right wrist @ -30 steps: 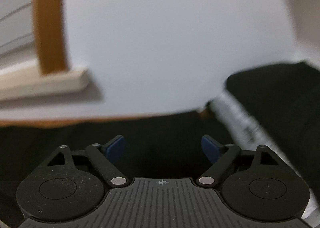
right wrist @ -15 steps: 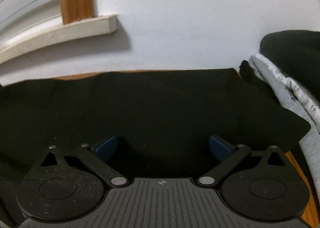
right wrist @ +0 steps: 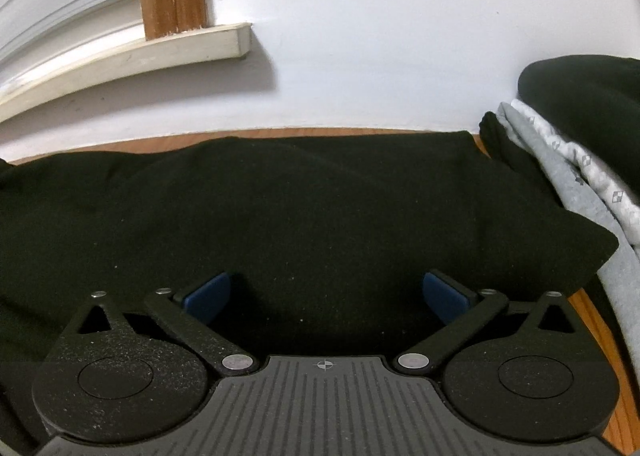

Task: Fold clothes

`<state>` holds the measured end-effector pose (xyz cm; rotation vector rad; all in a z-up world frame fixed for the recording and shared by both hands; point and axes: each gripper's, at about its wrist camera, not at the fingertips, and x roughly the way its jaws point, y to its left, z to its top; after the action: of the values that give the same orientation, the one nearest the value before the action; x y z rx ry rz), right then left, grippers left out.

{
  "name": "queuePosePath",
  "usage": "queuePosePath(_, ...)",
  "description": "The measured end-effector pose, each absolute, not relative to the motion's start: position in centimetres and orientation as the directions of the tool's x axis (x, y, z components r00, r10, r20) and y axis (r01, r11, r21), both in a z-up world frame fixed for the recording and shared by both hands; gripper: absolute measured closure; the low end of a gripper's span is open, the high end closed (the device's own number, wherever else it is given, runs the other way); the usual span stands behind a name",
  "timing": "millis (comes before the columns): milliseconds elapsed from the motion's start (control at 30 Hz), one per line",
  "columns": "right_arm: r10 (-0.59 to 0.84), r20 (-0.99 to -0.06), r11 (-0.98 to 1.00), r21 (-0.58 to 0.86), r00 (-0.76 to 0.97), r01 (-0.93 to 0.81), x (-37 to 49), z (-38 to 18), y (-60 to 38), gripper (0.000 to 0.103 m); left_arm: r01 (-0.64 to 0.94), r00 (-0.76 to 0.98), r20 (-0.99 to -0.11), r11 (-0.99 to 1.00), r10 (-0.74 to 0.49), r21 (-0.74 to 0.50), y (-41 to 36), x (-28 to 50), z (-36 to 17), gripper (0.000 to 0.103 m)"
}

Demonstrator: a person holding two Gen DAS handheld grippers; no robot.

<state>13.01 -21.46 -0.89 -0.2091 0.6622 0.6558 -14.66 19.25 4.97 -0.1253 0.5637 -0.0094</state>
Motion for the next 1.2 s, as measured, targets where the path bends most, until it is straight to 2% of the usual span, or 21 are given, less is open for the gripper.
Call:
queuePosePath(33, 0.496, -0.629, 0.781, 0.022, 0.598, -0.625, 13.0, -0.9, -21.4, 0.000, -0.029, 0.853, -0.522, 0.996, -0.020, -0.085, 19.7, -14.7, 5.7, 0.035)
queuePosePath(100, 0.496, -0.629, 0.781, 0.022, 0.598, -0.625, 13.0, -0.9, -21.4, 0.000, -0.025, 0.849, -0.528, 1.000, 0.012, -0.018, 21.3, -14.3, 6.6, 0.030)
queuePosePath(200, 0.496, -0.630, 0.781, 0.022, 0.598, -0.624, 13.0, -0.9, -21.3, 0.000, -0.040, 0.820, -0.571, 0.999, 0.047, 0.024, 23.5, -12.7, 6.6, 0.030)
queuePosePath(467, 0.495, -0.630, 0.781, 0.021, 0.599, -0.624, 12.9, -0.9, -21.3, 0.000, 0.030, 0.760, -0.645, 0.996, -0.081, -0.090, 25.2, -9.8, 4.2, 0.037)
queuePosePath(500, 0.495, -0.630, 0.781, 0.021, 0.599, -0.624, 12.9, -0.9, -21.3, 0.000, 0.030, 0.759, -0.645, 0.995, -0.084, -0.093, 25.2, -9.8, 4.0, 0.042)
queuePosePath(533, 0.495, -0.630, 0.782, 0.021, 0.599, -0.623, 12.9, -0.9, -21.3, 0.000, 0.027, 0.762, -0.643, 0.995, -0.080, -0.092, 25.3, -9.8, 3.9, 0.059)
queuePosePath(567, 0.495, -0.630, 0.782, 0.022, 0.599, -0.623, 12.9, -0.9, -21.3, 0.000, 0.021, 0.764, -0.640, 0.995, -0.076, -0.093, 25.3, -9.8, 3.9, 0.067)
queuePosePath(633, 0.495, -0.630, 0.782, 0.022, 0.599, -0.623, 12.9, -0.9, -21.3, 0.000, 0.009, 0.773, -0.630, 0.994, -0.073, -0.105, 25.5, -9.9, 3.9, 0.100)
queuePosePath(700, 0.495, -0.629, 0.782, 0.022, 0.599, -0.623, 12.9, -0.9, -21.3, 0.000, -0.025, 0.820, -0.572, 0.995, -0.036, -0.098, 25.6, -10.5, 4.7, 0.100)
queuePosePath(800, 0.496, -0.630, 0.780, 0.021, 0.598, -0.625, 12.9, -1.0, -21.3, 0.000, -0.159, 0.920, -0.380, 0.977, 0.096, -0.140, 26.5, -12.3, 6.5, 0.103)
queuePosePath(833, 0.496, -0.630, 0.780, 0.021, 0.598, -0.625, 12.9, -1.0, -21.3, 0.000, -0.198, 0.922, -0.363, 0.969, 0.134, -0.145, 26.8, -12.3, 6.7, 0.102)
queuePosePath(867, 0.496, -0.630, 0.780, 0.021, 0.598, -0.625, 12.9, -1.0, -21.3, 0.000, -0.223, 0.917, -0.367, 0.964, 0.157, -0.146, 26.9, -12.2, 6.8, 0.101)
queuePosePath(900, 0.496, -0.630, 0.780, 0.021, 0.598, -0.625, 12.9, -1.0, -21.3, 0.000, -0.220, 0.900, -0.411, 0.966, 0.147, -0.136, 26.9, -11.7, 6.5, 0.098)
queuePosePath(1000, 0.496, -0.630, 0.780, 0.021, 0.598, -0.625, 12.9, -0.9, -21.3, 0.000, -0.204, 0.875, -0.466, 0.973, 0.133, -0.106, 26.4, -11.2, 5.9, 0.097)
queuePosePath(1100, 0.495, -0.630, 0.780, 0.021, 0.598, -0.625, 12.9, -0.9, -21.3, 0.000, -0.182, 0.868, -0.487, 0.975, 0.100, -0.125, 26.3, -11.6, 5.5, 0.079)
queuePosePath(1133, 0.495, -0.630, 0.780, 0.020, 0.598, -0.625, 12.9, -0.9, -21.3, 0.000, -0.182, 0.864, -0.494, 0.976, 0.101, -0.119, 26.3, -11.8, 5.4, 0.075)
queuePosePath(1200, 0.495, -0.631, 0.780, 0.020, 0.598, -0.625, 12.9, -0.9, -21.3, 0.000, -0.175, 0.855, -0.509, 0.979, 0.097, -0.108, 26.1, -12.1, 5.3, 0.075)
